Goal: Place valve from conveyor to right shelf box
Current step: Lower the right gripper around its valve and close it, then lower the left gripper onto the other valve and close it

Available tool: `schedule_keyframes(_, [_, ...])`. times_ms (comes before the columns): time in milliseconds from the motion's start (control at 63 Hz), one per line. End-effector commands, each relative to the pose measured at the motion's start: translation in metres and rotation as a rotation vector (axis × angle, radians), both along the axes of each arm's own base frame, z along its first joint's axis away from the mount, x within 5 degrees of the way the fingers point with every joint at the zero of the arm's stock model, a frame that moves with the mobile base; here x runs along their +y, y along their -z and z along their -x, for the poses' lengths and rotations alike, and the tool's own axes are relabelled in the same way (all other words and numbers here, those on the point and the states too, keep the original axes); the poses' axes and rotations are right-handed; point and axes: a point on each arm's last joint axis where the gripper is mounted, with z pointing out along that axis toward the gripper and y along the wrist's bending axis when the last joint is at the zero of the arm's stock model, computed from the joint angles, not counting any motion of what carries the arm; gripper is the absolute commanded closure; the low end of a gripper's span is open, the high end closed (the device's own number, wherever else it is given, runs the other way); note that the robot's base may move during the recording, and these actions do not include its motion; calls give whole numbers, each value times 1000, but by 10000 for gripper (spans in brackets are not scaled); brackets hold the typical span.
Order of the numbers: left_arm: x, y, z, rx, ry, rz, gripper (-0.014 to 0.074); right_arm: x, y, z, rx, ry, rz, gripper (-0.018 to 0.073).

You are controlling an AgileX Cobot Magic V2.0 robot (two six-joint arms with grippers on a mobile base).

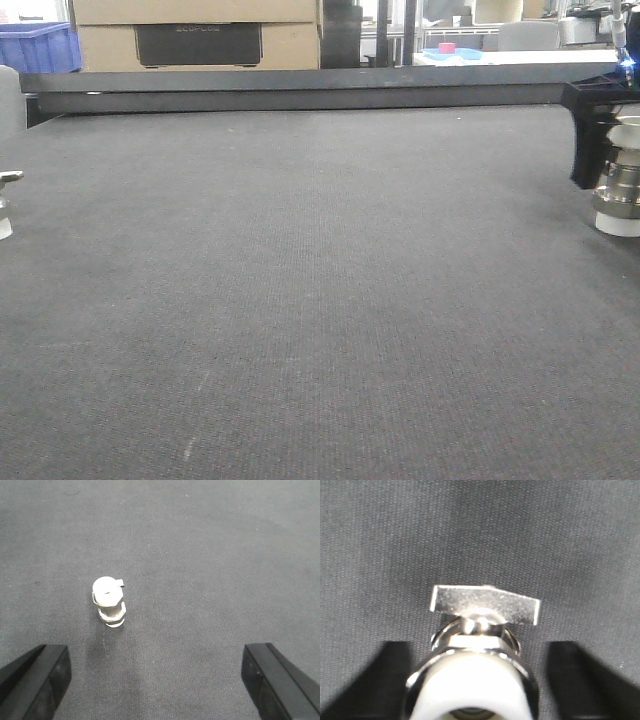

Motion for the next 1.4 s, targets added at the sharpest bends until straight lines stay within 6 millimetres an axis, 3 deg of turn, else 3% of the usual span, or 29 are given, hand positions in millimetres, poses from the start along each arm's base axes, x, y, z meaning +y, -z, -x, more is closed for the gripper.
schedule_keyframes(0, [-2,-3,0,-10,7,7,-3,-1,-4,-1,-20,-9,12,400])
schedule_keyframes(127, [-1,-2,-2,13,7,4,-3,-1,-4,-1,-11,-10,13,732])
schedule_keyframes(333, [3,-2,-21,190,-16,2,-3,-1,-16,3,-44,-9,11,713])
schedule_keyframes(539, [19,-12,-60,289,-76,3,-3,-2,-50,17,-129,-7,7,713])
schedule_keyframes(761, [37,-7,-112,420,-67,-37,-3,0,-85,34,-215,0,-25,713])
schedule_keyframes(984, [44,23,-167,527,-28,-58,-3,0,-88,47,-222,2,-29,713])
schedule_keyframes(1126, [47,56,-196,587,-23,-49,-3,-1,-85,49,-211,2,-29,713])
schedule_keyframes(1380, [51,103,-227,628,-24,-44,-3,-1,-86,47,-231,4,-29,713])
